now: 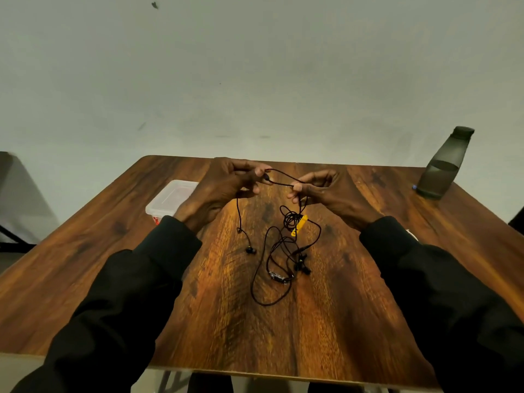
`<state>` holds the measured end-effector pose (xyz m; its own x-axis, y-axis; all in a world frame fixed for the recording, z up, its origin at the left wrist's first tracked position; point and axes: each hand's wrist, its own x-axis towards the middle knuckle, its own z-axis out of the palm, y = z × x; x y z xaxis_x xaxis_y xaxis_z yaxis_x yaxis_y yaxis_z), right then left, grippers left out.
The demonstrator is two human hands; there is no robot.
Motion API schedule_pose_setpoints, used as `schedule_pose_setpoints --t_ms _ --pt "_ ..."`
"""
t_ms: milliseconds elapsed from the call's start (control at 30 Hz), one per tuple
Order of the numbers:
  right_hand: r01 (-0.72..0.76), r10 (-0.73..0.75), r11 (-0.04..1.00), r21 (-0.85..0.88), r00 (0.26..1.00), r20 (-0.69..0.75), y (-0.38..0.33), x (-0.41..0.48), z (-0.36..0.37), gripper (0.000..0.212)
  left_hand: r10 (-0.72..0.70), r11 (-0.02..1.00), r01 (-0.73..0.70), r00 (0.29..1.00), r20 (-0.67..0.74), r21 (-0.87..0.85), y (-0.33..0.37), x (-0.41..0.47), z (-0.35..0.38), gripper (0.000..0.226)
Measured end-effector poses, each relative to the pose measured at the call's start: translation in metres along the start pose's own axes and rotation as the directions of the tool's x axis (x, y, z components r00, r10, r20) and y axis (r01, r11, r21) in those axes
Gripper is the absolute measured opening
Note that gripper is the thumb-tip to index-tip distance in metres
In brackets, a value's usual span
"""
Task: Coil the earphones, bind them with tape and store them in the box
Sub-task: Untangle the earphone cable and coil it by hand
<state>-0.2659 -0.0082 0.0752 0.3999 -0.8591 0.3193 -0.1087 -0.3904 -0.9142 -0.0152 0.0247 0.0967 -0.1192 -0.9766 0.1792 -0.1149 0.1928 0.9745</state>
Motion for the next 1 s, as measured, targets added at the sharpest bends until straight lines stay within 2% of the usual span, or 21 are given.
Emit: schedule_pose_setpoints --t_ms 200,367,500,600,667,733,800,867,933,1000 --pt "-0.024 0.031 0.99 0.14 0.998 -0.052 0.007 -0.008 -0.004 0.021 0.052 0.998 -0.052 0.999 -0.004 0.048 -0.005 -0.003 -0.005 0.026" --pt "0.034 -0.014 0.992 0.119 0.986 -0.167 0.007 -0.006 -0.003 0.022 0.103 0.99 -0.099 0.994 -0.035 0.096 -0.002 -0.003 0.0 0.026" --pt "0.08 -0.056 0.993 0.092 0.97 -0.235 -0.001 0.002 0.002 0.021 0.052 0.998 -0.052 0.999 0.01 -0.019 0.003 -0.004 0.009 0.026" --pt "0.085 -0.123 0.986 -0.141 0.951 -0.282 -0.004 0.011 0.014 0.022 -0.052 0.98 0.074 0.992 0.117 -0.186 0.007 -0.002 0.019 0.022" --pt "0.061 -0.187 0.952 -0.3 0.892 -0.411 -0.001 0.013 0.023 0.026 -0.084 0.95 0.126 0.984 0.155 -0.285 0.01 0.0 0.025 0.021" --pt "0.094 -0.213 0.962 -0.257 0.845 -0.49 0.002 0.007 0.027 0.02 -0.099 0.914 0.15 0.983 0.151 -0.376 0.012 0.002 0.028 0.018" --pt "0.142 -0.179 0.982 -0.127 0.917 -0.358 0.006 -0.001 0.03 0.006 -0.092 0.888 0.147 0.985 0.145 -0.436 0.015 0.004 0.029 0.017" --pt "0.114 -0.148 0.977 -0.178 0.971 -0.19 0.012 -0.009 0.031 0.008 -0.086 0.881 0.14 0.987 0.138 -0.452 0.018 0.004 0.028 0.018" --pt "0.072 -0.092 0.977 -0.201 0.992 -0.091 0.017 -0.012 0.029 0.011 -0.079 0.883 0.12 0.991 0.108 -0.454 0.019 0.005 0.028 0.023" --pt "0.044 -0.046 0.991 -0.128 0.999 -0.018 0.017 -0.012 0.025 0.016 -0.052 0.901 0.055 0.998 0.019 -0.43 0.019 0.005 0.025 0.027"
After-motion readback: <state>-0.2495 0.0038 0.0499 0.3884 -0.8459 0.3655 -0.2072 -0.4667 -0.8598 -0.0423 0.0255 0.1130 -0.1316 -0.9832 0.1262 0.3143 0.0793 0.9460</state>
